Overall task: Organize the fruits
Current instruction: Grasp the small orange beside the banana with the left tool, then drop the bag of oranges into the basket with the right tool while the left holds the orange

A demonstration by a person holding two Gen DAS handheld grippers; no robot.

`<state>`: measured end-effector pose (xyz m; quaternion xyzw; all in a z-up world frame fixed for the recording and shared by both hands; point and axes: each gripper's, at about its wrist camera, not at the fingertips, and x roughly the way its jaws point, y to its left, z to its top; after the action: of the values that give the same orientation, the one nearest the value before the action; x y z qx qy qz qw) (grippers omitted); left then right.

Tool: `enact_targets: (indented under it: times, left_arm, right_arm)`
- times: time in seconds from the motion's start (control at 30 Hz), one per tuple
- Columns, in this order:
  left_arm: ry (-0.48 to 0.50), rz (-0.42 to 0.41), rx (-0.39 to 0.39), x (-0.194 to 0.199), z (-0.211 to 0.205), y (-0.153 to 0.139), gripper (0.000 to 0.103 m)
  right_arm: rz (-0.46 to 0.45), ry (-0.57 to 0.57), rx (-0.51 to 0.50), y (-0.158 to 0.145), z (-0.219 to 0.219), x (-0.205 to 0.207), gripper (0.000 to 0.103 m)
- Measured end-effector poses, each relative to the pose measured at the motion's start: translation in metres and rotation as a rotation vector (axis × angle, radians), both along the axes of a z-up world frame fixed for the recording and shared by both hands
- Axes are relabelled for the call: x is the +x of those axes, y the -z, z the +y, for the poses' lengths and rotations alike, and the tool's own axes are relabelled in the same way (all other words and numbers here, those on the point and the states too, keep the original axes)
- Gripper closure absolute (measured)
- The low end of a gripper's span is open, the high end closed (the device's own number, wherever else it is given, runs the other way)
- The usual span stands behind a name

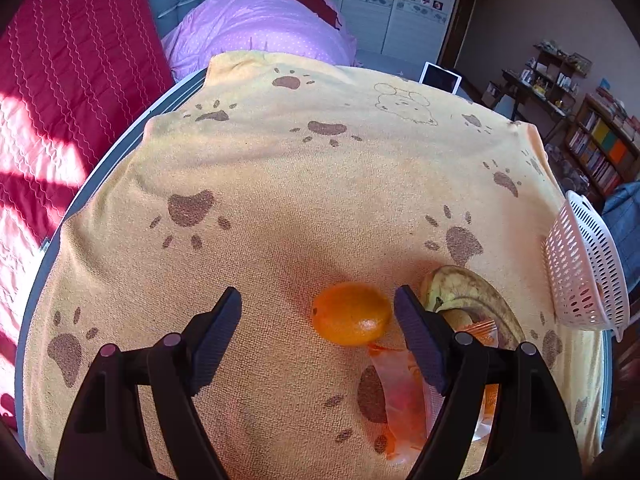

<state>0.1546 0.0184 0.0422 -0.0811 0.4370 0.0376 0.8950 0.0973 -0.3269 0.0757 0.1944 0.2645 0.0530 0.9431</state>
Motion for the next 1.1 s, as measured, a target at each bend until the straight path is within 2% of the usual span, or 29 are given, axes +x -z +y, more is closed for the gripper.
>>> enact_targets:
  times: [0.17, 0.37, 0.57, 0.77, 1.1]
  left_arm:
    - [0.001, 0.003, -0.014, 0.007, -0.001, 0.009, 0.027]
    - [0.040, 0.001, -0.031, 0.002, -0.006, 0.012, 0.035]
    - [0.048, 0.012, -0.023, -0.001, -0.003, 0.017, 0.037]
    - [0.075, 0.011, -0.041, 0.006, -0.010, 0.018, 0.058]
    - [0.053, -0.037, -0.099, -0.010, 0.007, 0.013, 0.058]
  right_arm:
    - [0.006, -0.004, 0.000, 0.001, -0.001, 0.001, 0.030]
    - [0.013, -0.016, -0.005, 0.003, 0.000, 0.002, 0.030]
    - [0.020, -0.025, -0.009, 0.006, 0.001, 0.003, 0.030]
    - [0.021, -0.043, -0.024, 0.006, 0.007, 0.000, 0.030]
    - [0.053, -0.114, -0.027, 0.015, 0.030, -0.010, 0.030]
